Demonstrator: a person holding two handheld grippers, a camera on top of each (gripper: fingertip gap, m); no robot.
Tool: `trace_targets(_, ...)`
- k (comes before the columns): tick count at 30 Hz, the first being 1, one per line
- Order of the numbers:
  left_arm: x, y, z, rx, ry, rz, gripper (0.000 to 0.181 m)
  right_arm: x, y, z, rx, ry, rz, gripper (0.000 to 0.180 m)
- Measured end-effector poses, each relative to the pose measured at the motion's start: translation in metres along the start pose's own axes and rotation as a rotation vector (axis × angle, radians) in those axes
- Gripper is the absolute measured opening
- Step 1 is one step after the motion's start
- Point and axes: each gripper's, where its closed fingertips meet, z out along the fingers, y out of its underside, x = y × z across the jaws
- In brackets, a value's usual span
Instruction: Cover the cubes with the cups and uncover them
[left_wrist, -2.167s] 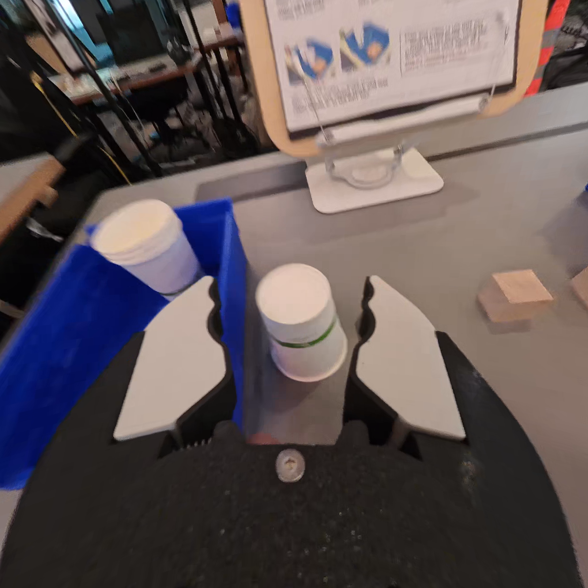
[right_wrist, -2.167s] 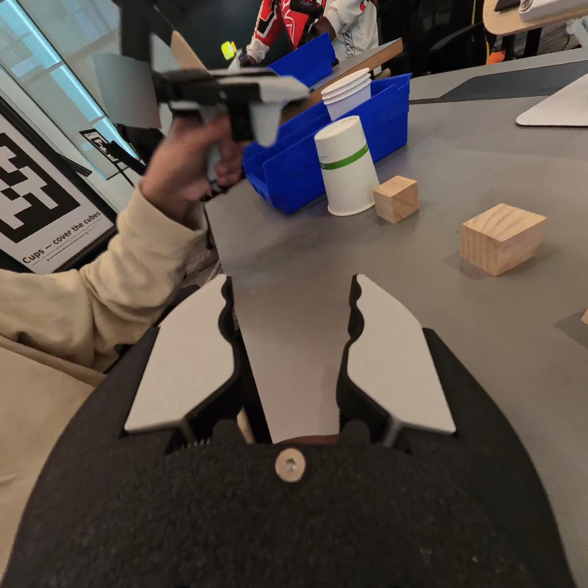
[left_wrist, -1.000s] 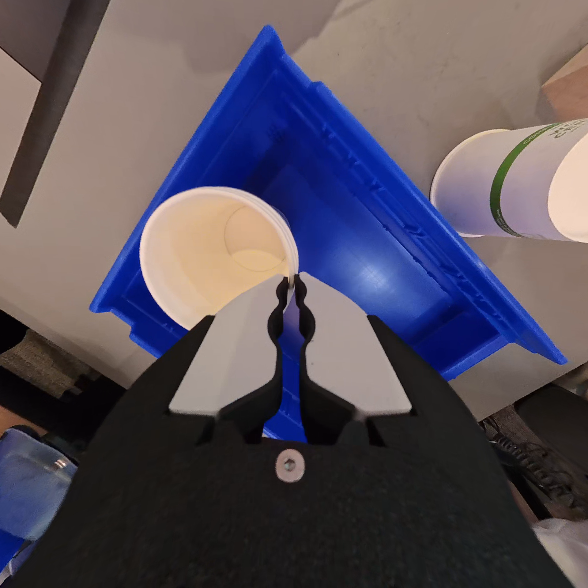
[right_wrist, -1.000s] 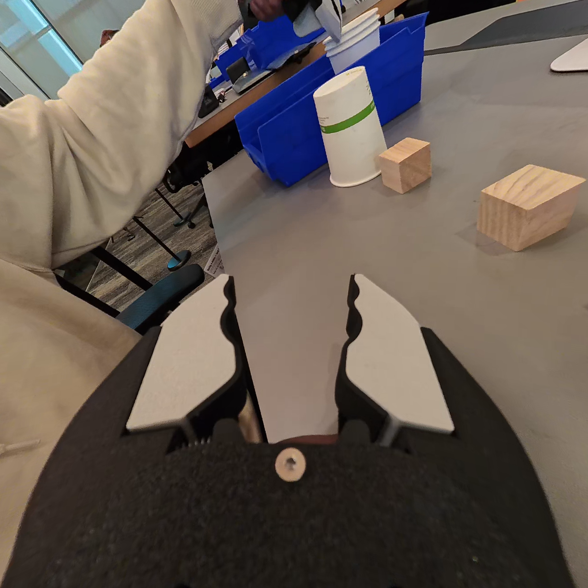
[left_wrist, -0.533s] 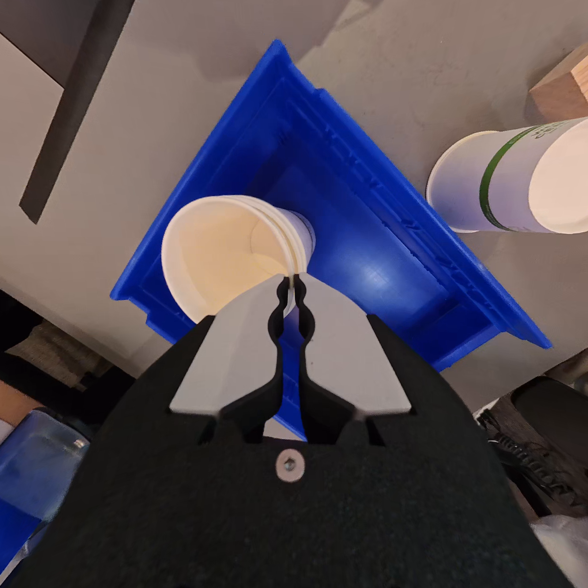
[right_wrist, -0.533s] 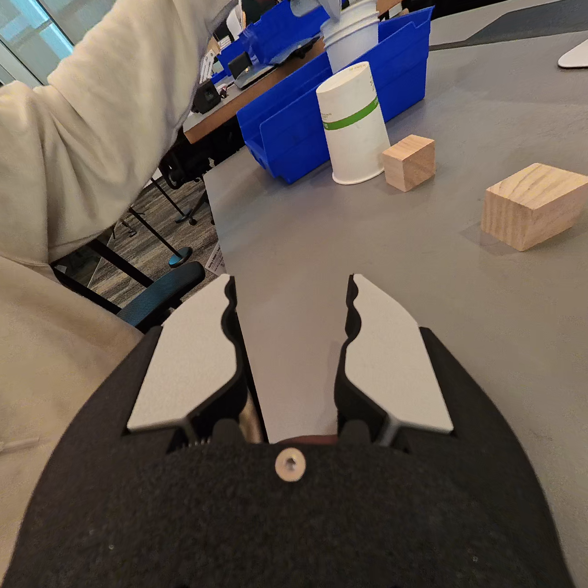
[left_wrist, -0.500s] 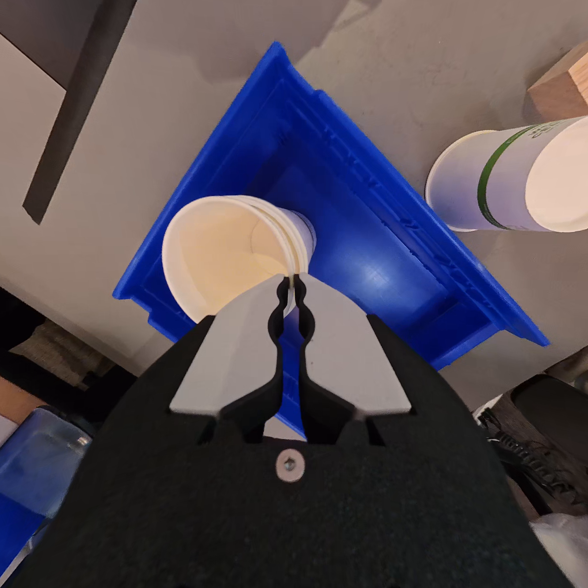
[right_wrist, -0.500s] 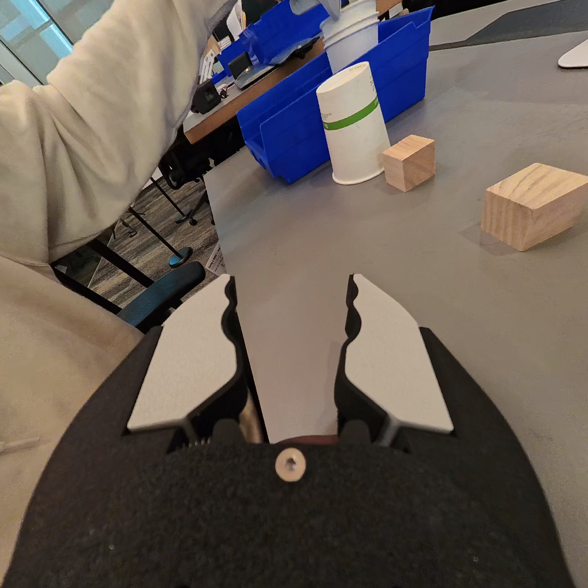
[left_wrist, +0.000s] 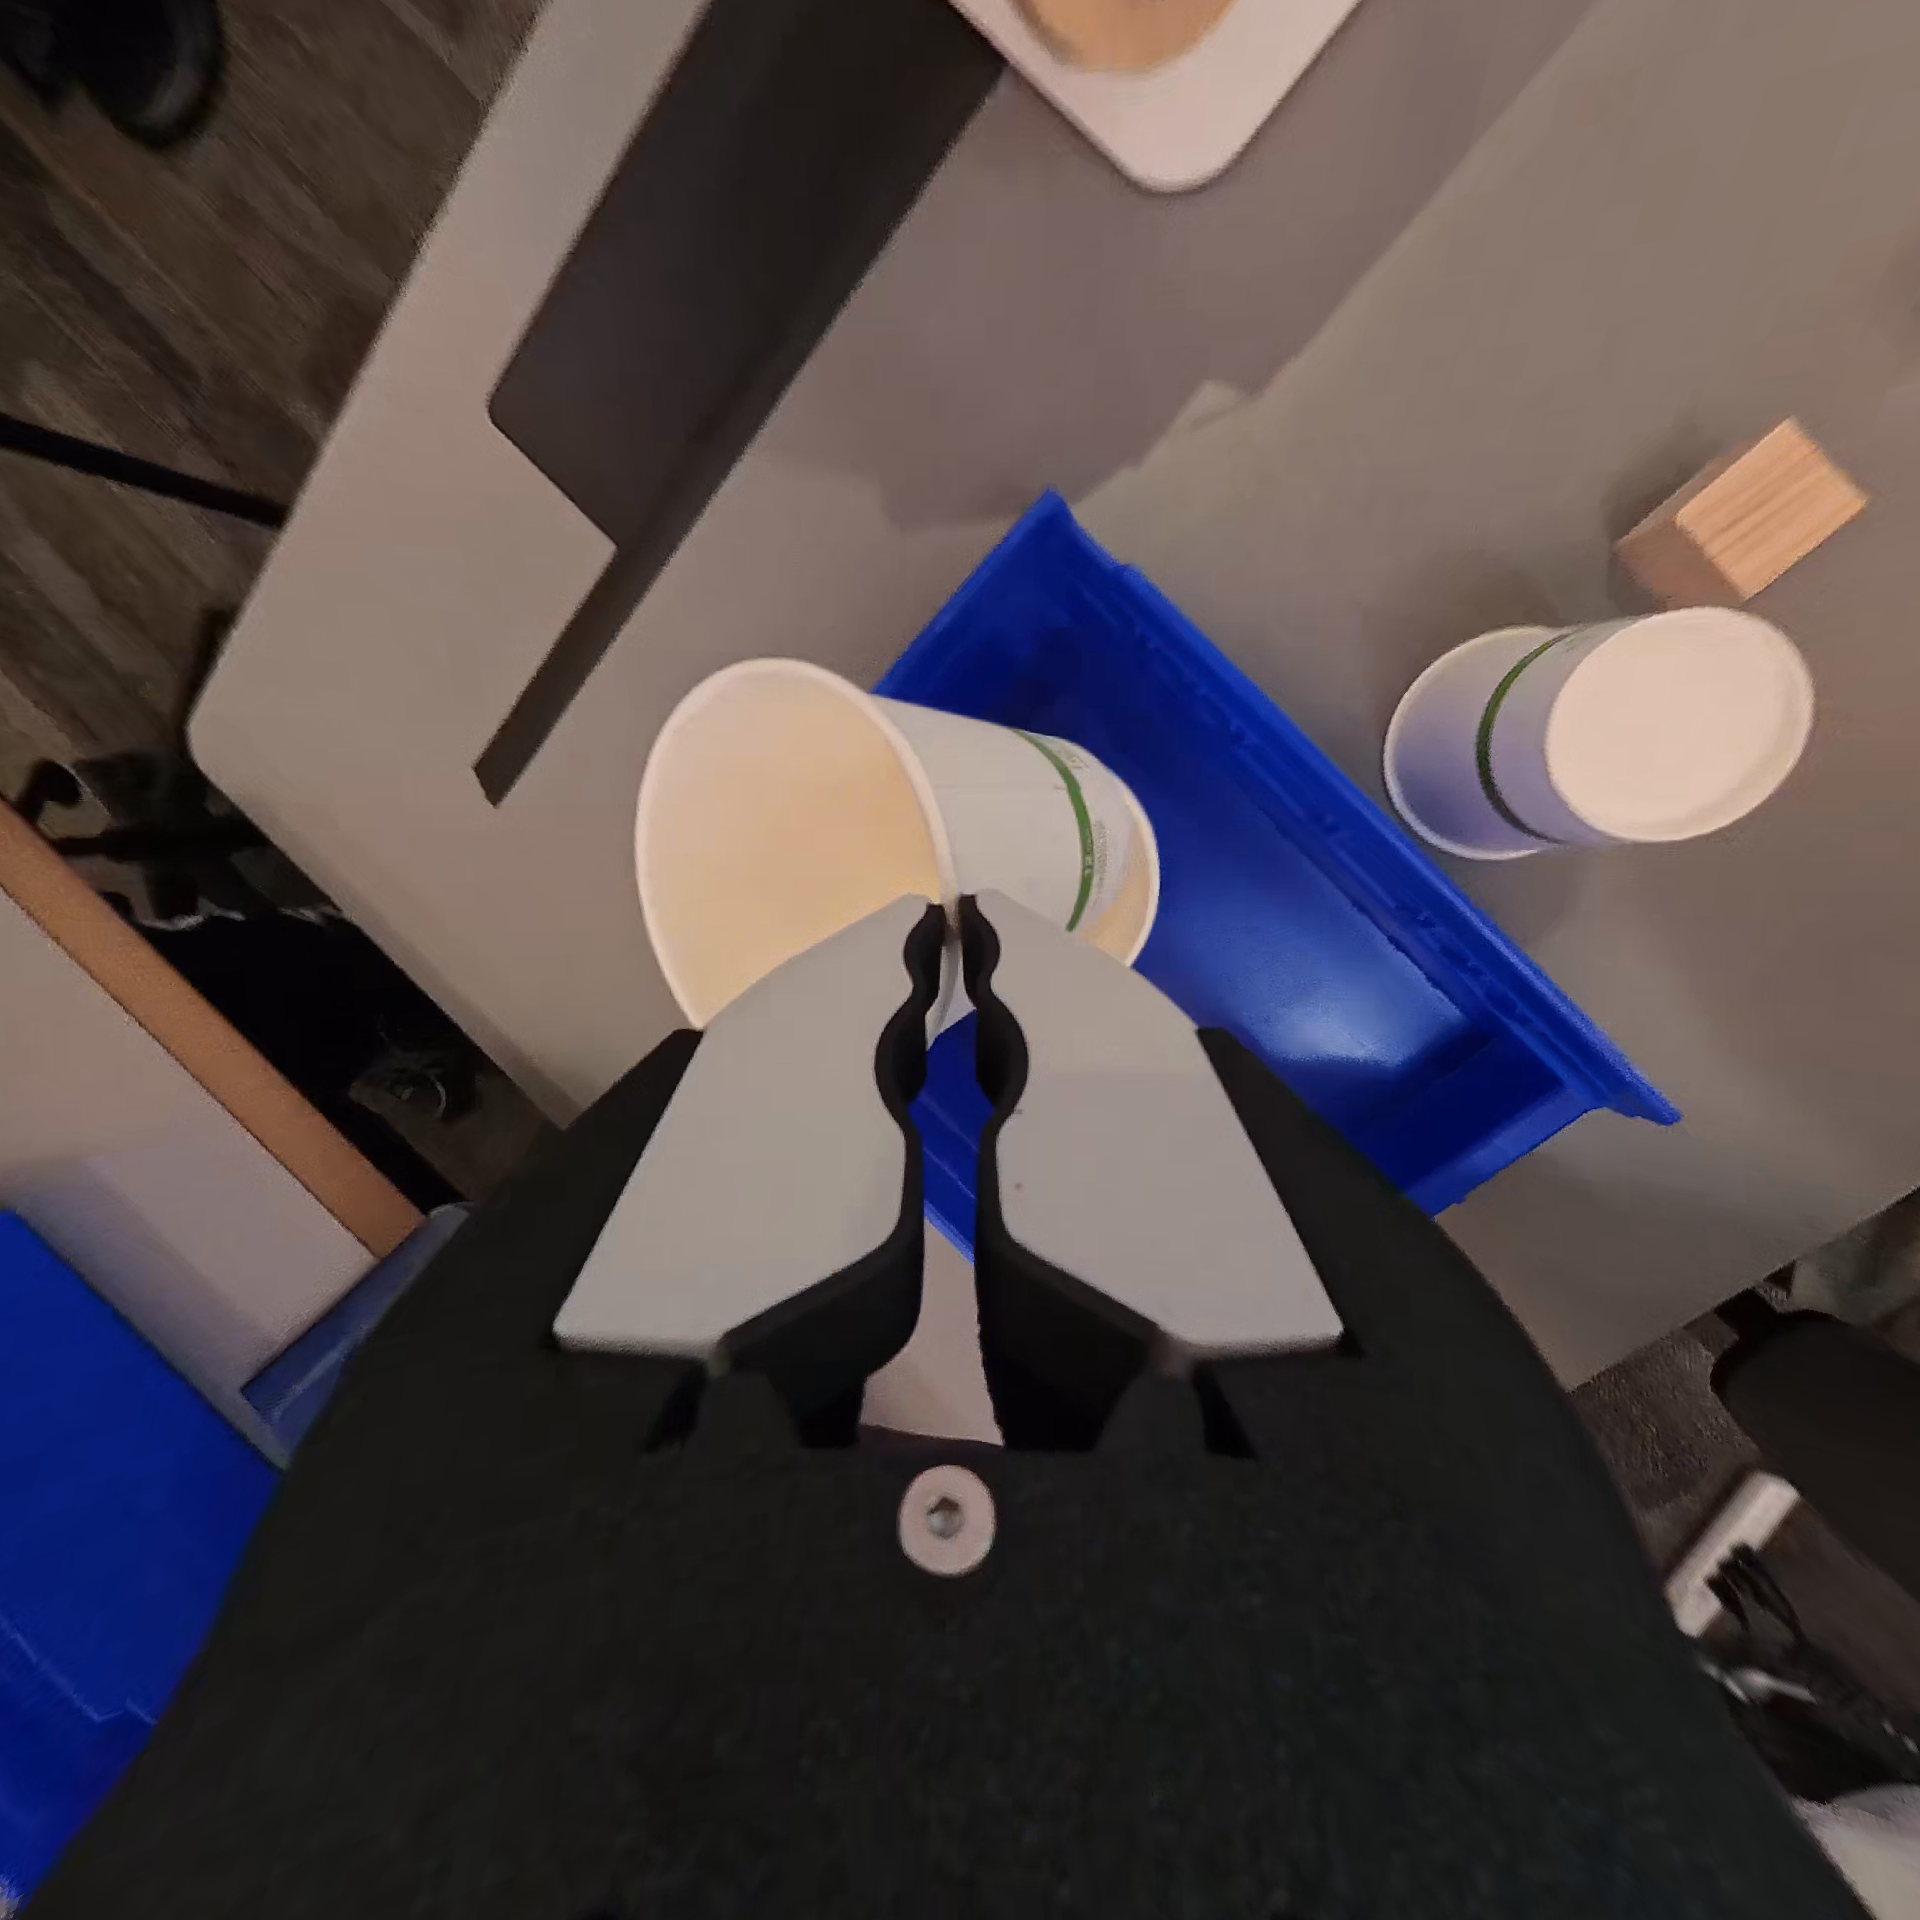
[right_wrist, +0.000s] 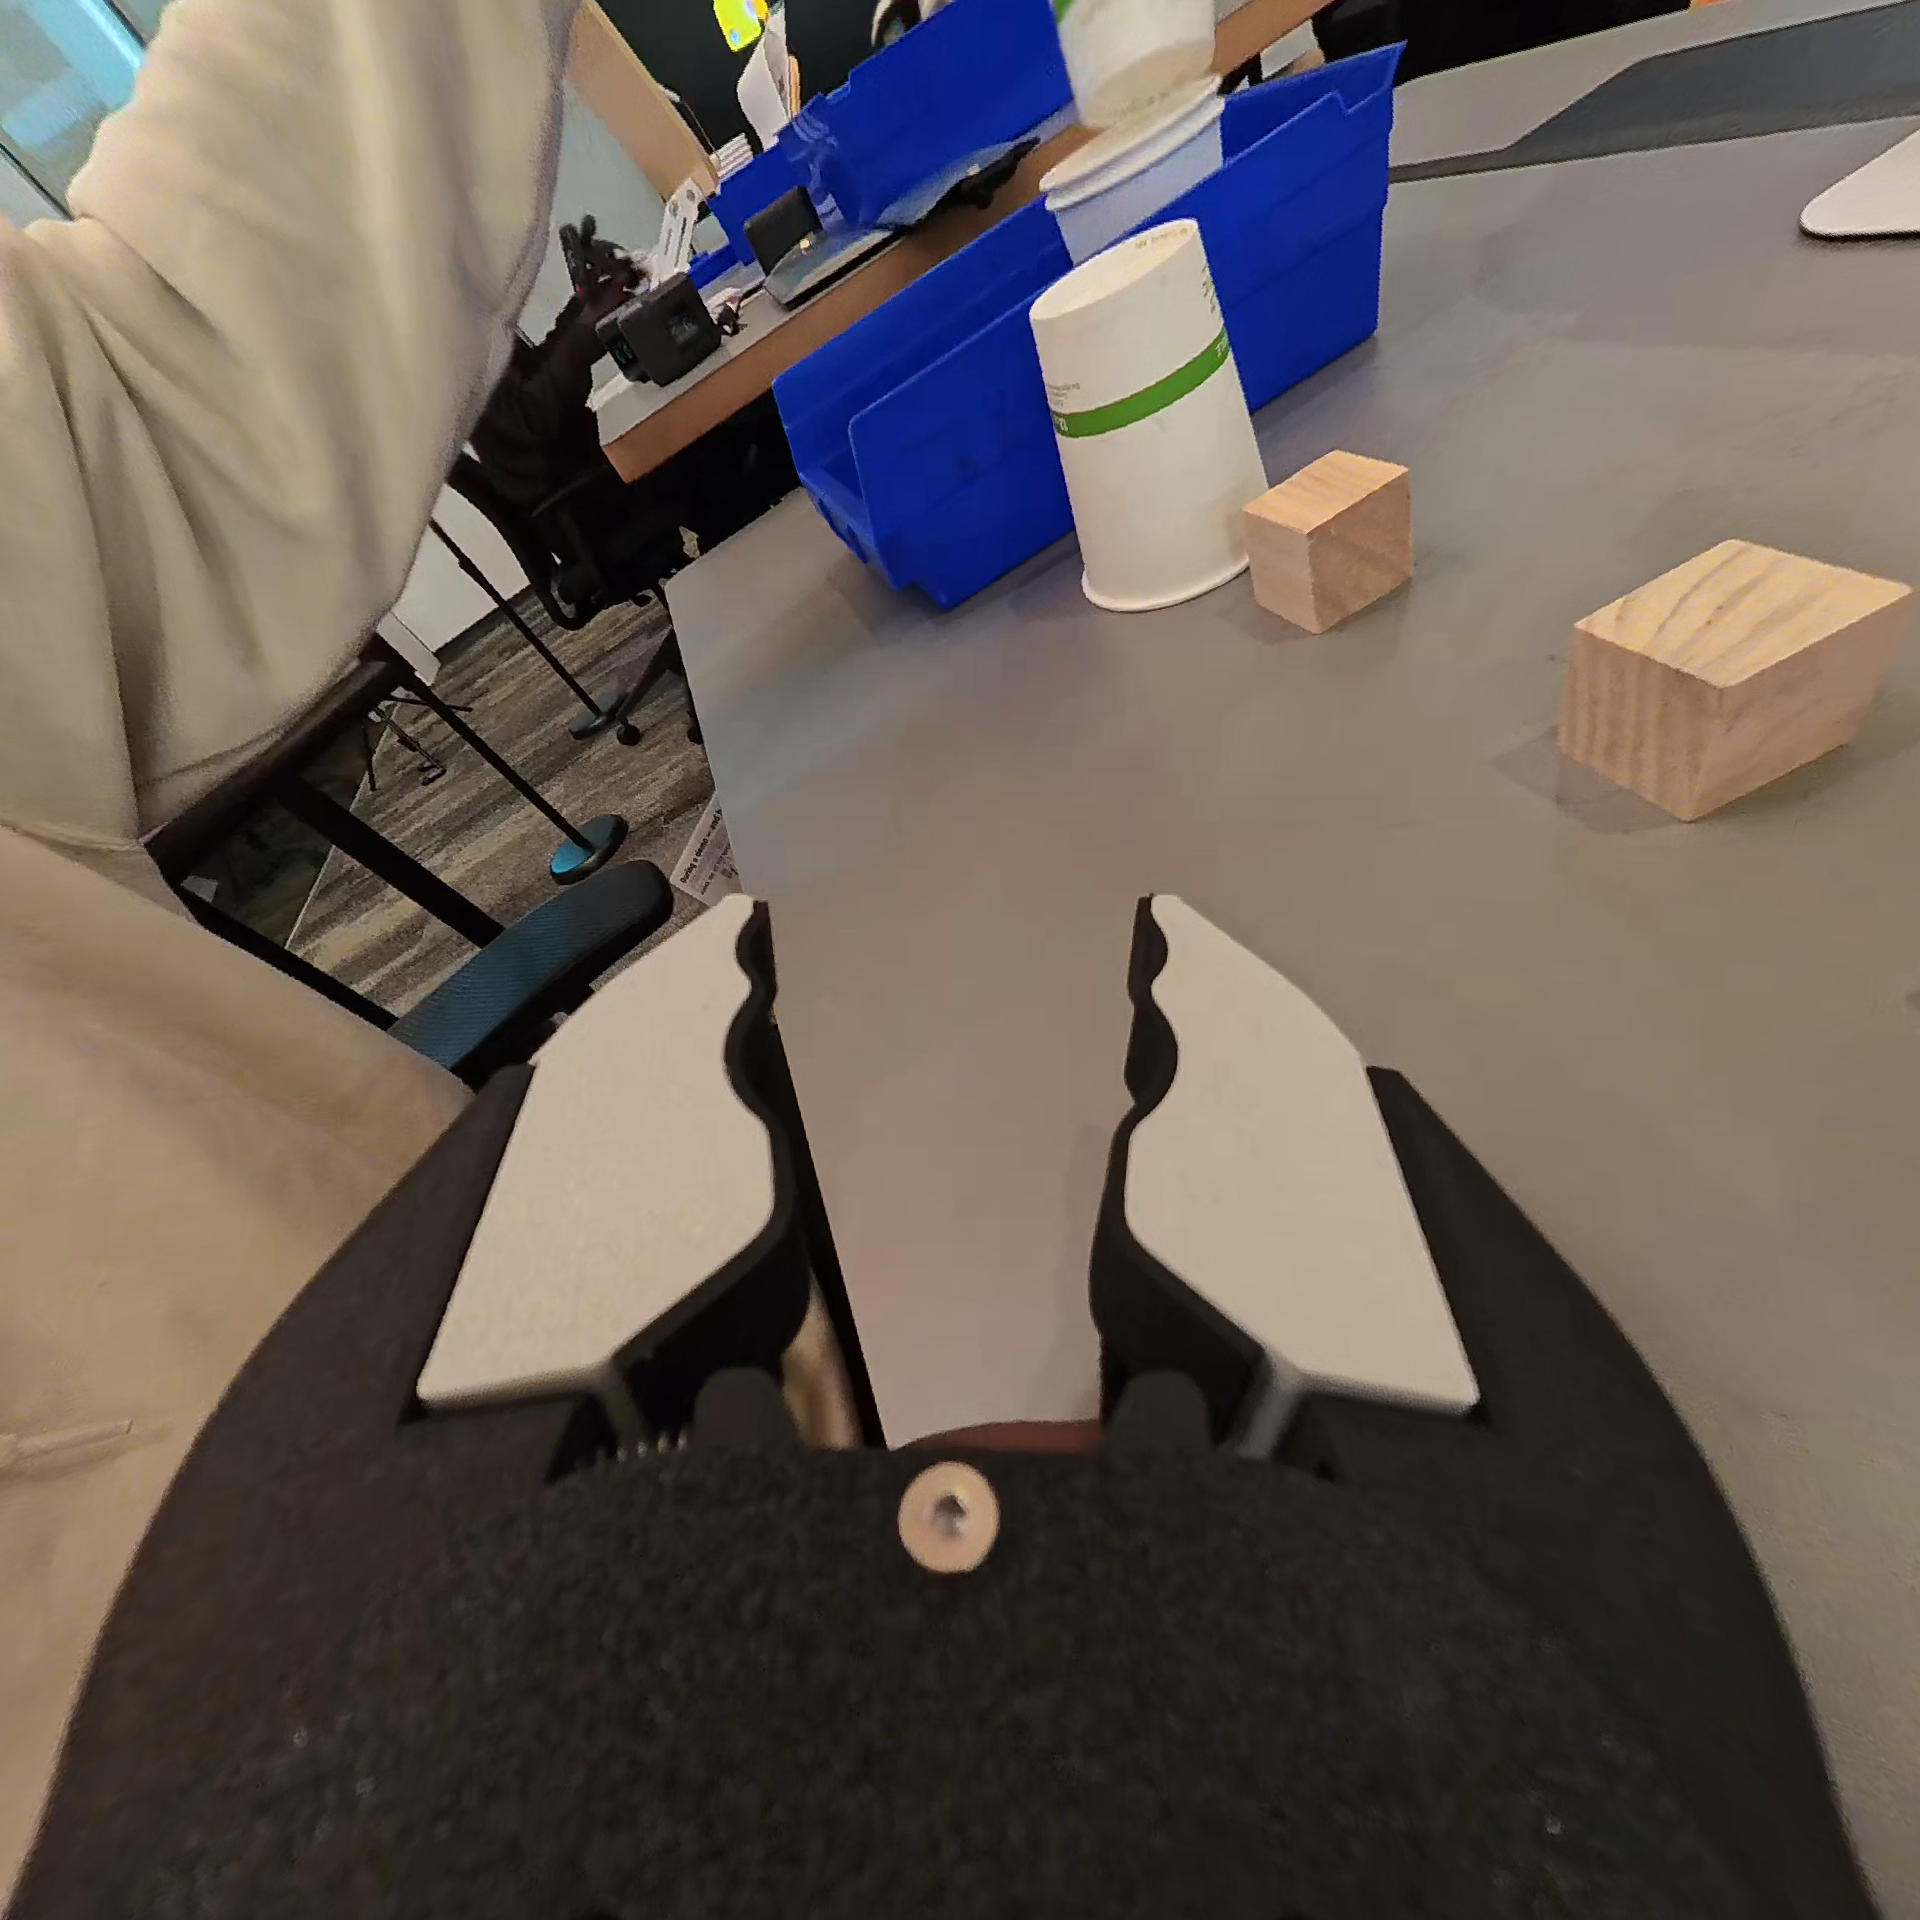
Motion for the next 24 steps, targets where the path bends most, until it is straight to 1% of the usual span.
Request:
trace_targets(1,0.001,-0.004,-0.008,0.025,0.001,0.002,0.003,0.000,0.000,0.000,0.002,-0.002,0.003,0.065)
trace_targets(4,0.008,-0.013,-0.025,0.079,0.000,0.026,0.003,0.001,-0.001,0.000,0.007,-0.003,0.007,0.065)
trace_targets(6,0.021,-0.025,-0.034,0.145,0.017,0.051,0.003,0.001,-0.003,0.001,0.020,-0.007,0.021,0.065)
trace_targets(9,0.056,-0.052,-0.050,0.284,0.074,0.104,0.003,-0.001,-0.020,0.005,0.127,-0.056,0.122,0.067)
trace_targets(10,0.071,-0.062,-0.056,0.332,0.094,0.126,0.003,-0.002,-0.030,0.006,0.188,-0.092,0.197,0.068)
trace_targets(12,0.106,-0.080,-0.066,0.412,0.141,0.185,0.003,-0.007,-0.055,0.010,0.328,-0.224,0.388,0.071)
trace_targets(14,0.144,-0.101,-0.078,0.501,0.184,0.241,0.003,-0.012,-0.077,0.017,0.418,-0.374,0.581,0.081)
trace_targets(15,0.162,-0.112,-0.083,0.544,0.196,0.268,0.003,-0.015,-0.089,0.020,0.457,-0.453,0.664,0.082)
trace_targets(16,0.179,-0.123,-0.090,0.599,0.200,0.286,0.003,-0.017,-0.101,0.023,0.501,-0.526,0.738,0.086)
trace_targets(18,0.220,-0.137,-0.101,0.653,0.260,0.344,0.003,-0.017,-0.129,0.023,0.616,-0.657,0.872,0.092)
trace_targets(20,0.254,-0.147,-0.109,0.696,0.286,0.398,0.003,-0.014,-0.150,0.021,0.715,-0.747,0.934,0.099)
trace_targets(22,0.285,-0.154,-0.111,0.726,0.312,0.449,0.003,-0.009,-0.165,0.020,0.790,-0.756,0.941,0.106)
trace_targets(24,0.313,-0.158,-0.108,0.738,0.330,0.488,0.003,-0.009,-0.175,0.015,0.834,-0.781,0.942,0.107)
